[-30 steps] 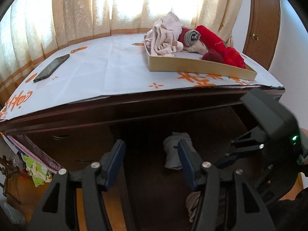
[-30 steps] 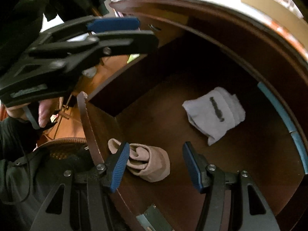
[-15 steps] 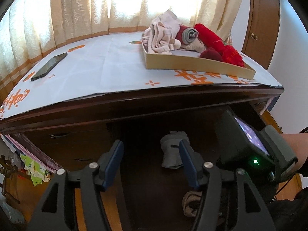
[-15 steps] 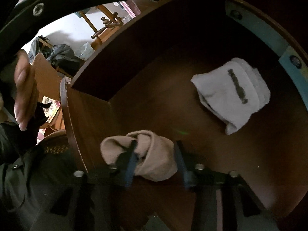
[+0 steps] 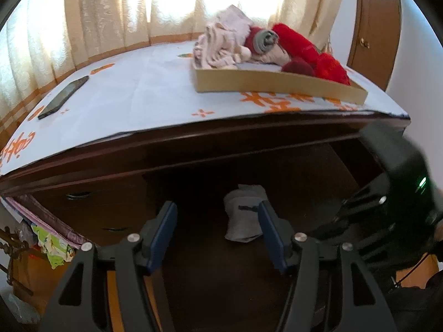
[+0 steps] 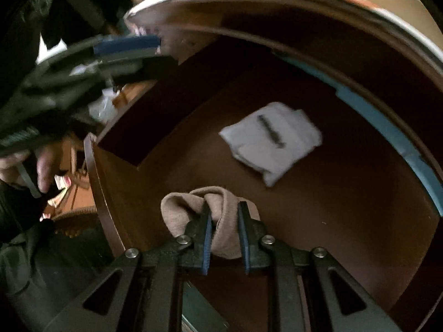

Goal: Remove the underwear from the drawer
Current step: 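Grasp the beige sock with the right tool while the left tool grasps the white sock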

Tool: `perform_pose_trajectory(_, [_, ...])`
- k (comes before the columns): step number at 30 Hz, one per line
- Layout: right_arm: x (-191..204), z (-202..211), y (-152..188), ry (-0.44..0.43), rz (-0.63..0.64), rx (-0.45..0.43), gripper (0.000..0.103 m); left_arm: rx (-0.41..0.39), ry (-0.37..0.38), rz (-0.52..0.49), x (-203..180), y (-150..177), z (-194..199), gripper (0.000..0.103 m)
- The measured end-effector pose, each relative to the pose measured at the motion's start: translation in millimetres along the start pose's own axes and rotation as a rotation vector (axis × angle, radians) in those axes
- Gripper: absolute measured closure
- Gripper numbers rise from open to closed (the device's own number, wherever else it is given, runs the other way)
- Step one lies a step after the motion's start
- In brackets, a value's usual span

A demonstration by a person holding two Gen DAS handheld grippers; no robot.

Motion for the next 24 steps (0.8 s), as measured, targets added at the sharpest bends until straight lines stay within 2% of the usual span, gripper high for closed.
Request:
perform_pose_trajectory(3, [-6.4,15.6,5.3,0.017,-0.024,-0.042,0.084,0.020,0.001,-0.024,-9.6,0.9,-10.7,0.041])
perform_pose_trajectory(14, [-62.1,59.7,2.8,0.190,-0.060,-0.176,0.084,0.180,0.009,-0.046,-33.0,11.3,-62.2,0.041])
perform_pose_trajectory(21, [-73.1,58.2,7.0,0.199,-0.088,-0.208,0.084,0.286,0.014,-0.085,-43.4,19.4,-83.4,0.041])
perform_pose_trajectory(24, [-70.6,61.0,6.9,0.211,-0.070,-0.226,0.084,0.321,0.030,-0.153,-52.7,22.3,-90.3,0.041])
Point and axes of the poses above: each gripper's, at about its wrist camera, not at the fingertips, and z roughly against the way its jaws point, x to its left, y to its underside, the point moved 4 cm from there along -z, roughly the way its jaws point, and after that the axes turned 12 degrees about -x, right-handed, at the moved point
